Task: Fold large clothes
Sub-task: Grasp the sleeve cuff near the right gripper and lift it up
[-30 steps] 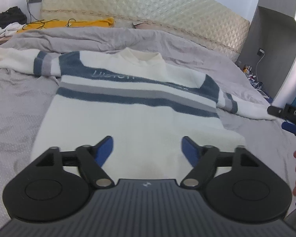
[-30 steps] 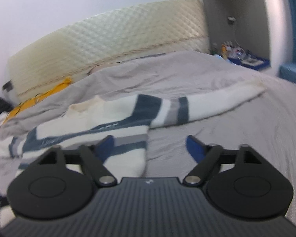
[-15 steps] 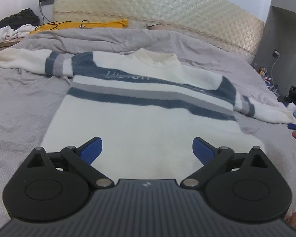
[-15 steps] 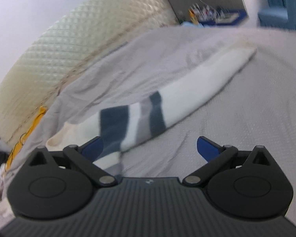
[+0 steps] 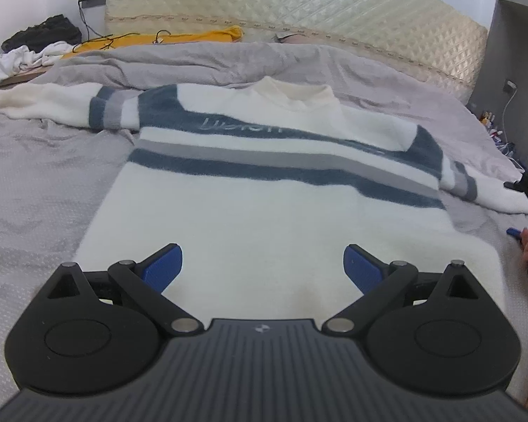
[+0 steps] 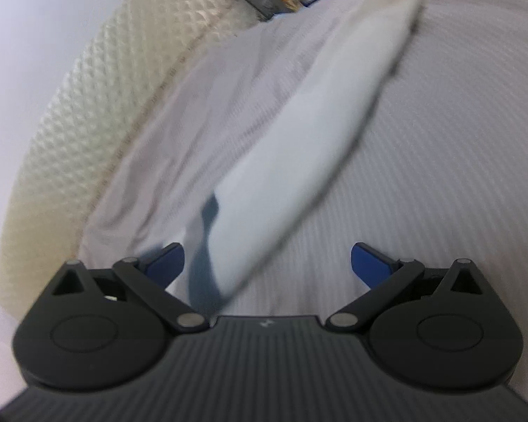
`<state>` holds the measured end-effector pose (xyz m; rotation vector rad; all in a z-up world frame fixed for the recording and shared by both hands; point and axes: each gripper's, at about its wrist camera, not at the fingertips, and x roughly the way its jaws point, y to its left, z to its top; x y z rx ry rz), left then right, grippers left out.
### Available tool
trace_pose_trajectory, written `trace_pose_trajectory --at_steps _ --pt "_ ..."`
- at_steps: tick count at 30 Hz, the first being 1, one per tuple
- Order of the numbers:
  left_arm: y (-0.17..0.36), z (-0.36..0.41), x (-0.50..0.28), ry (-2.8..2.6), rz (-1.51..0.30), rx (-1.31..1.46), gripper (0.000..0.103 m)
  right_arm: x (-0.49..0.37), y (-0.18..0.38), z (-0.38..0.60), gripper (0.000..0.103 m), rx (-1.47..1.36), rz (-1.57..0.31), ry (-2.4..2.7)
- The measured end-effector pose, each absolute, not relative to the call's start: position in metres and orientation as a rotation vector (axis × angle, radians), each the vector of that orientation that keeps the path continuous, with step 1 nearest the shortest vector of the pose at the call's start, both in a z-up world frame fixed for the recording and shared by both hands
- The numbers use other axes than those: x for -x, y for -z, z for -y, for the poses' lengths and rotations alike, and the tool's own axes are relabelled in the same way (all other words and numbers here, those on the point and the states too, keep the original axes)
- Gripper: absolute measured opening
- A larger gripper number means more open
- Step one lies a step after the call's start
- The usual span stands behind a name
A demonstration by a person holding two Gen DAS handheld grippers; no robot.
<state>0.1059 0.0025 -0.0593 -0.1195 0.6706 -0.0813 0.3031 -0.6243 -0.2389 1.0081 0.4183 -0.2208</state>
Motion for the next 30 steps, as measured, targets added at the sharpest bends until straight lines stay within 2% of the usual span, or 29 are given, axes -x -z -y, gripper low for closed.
trace_pose_trajectory --at_steps 12,14,17,19,20,21,24,30 --pt "0.079 0.002 -0.143 0.077 -0.746 0.137 0.1 -0.359 0.258 0.702 0.103 -1.029 -0.261 0.182" --pt "0.082 0.003 -0.148 0.069 -0.754 0.126 0.1 -0.366 0.259 0.712 0.1 -1.008 -0.229 0.22" --pt "0.086 0.005 -0.155 0.056 -0.77 0.101 0.1 -0.371 0.26 0.725 0.077 -0.965 -0.197 0.277" --pt "0.089 0.005 -0.159 0.043 -0.783 0.098 0.1 -0.372 0.262 0.732 0.047 -0.95 -0.208 0.317" --pt "0.09 0.004 -0.16 0.038 -0.787 0.101 0.1 -0.372 0.262 0.736 0.038 -0.949 -0.221 0.333" --pt "0.091 0.003 -0.162 0.032 -0.793 0.105 0.1 -0.371 0.264 0.74 0.021 -0.95 -0.231 0.346" --pt "0.095 0.002 -0.167 0.015 -0.808 0.105 0.1 -0.368 0.255 0.749 0.016 -0.904 -0.242 0.351" --pt "0.088 0.0 -0.162 -0.001 -0.785 0.087 0.1 -0.367 0.213 0.741 0.015 -0.808 -0.211 0.304"
